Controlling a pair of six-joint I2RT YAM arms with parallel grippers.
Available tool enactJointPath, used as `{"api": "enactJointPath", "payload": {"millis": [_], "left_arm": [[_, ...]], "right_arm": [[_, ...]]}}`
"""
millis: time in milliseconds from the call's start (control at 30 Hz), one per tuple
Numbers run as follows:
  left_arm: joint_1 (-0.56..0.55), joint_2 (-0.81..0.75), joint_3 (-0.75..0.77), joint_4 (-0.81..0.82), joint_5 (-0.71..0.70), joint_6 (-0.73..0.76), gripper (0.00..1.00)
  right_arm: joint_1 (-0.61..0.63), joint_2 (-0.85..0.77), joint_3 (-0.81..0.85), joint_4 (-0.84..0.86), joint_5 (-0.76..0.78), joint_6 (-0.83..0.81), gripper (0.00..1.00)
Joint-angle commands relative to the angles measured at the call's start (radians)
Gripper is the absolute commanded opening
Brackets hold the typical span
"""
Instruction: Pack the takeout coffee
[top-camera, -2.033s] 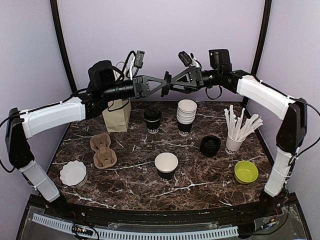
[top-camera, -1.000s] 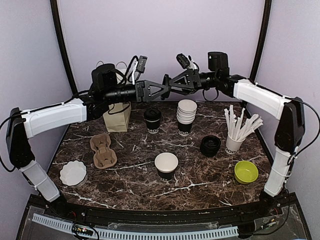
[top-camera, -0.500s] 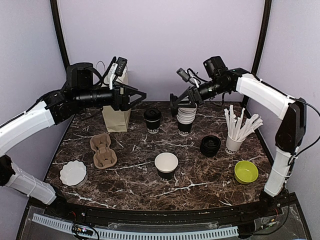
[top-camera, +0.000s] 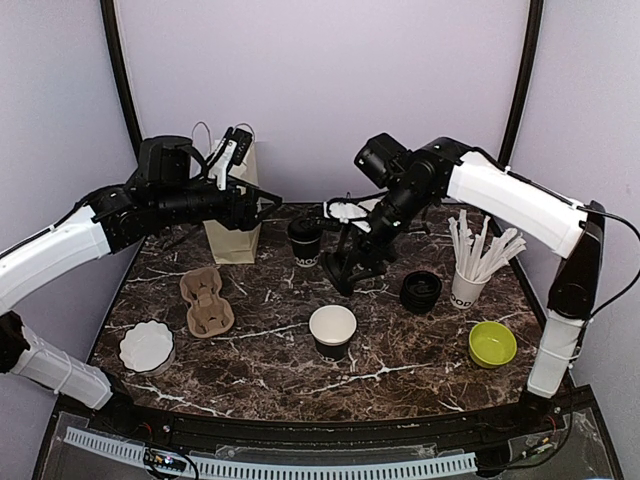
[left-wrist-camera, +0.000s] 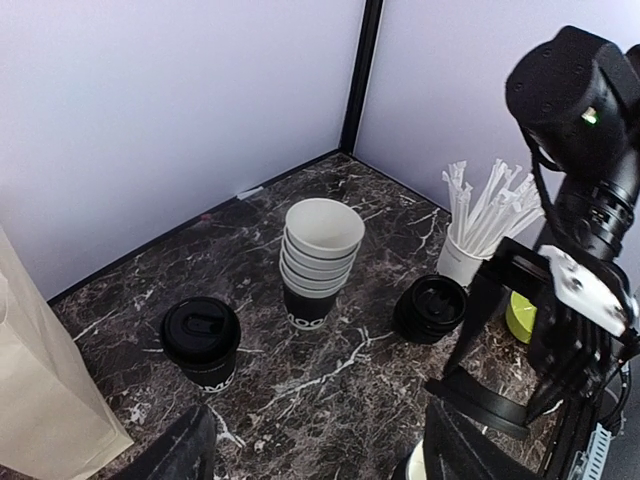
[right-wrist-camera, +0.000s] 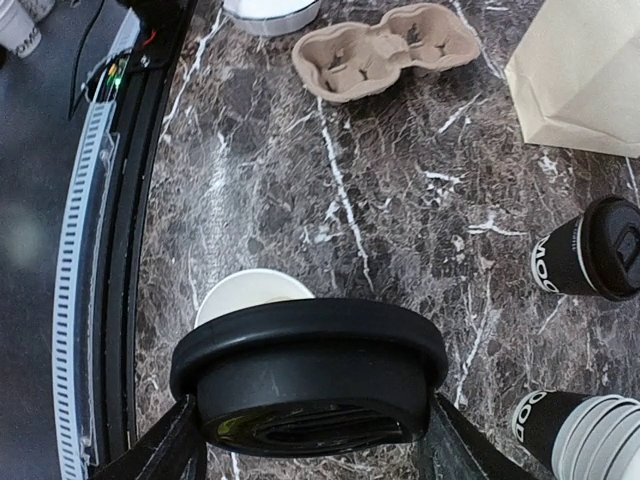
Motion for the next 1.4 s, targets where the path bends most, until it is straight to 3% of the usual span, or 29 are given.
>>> {"api": "enactJointPath", "payload": {"millis": [0,200,1367], "left_arm": [[0.005,-0.058,-0.036,-0.009,-0.13,0.019,0.73],[0.006,-0.112,-0.081,0.02,-0.314,0.017,0.77],[0.011,-0.119,-0.11,0.041,-0.286,0.002,0.78]], "right_arm": [[0.045,0.03,0.018,-0.086,0.115,-0.074,0.61],[0.105,0.052,-0.001,-0.093,0.193,-0.08,0.62],[0.192,0.131,-0.013,-0.112,0.285,-0.077,0.65]]}}
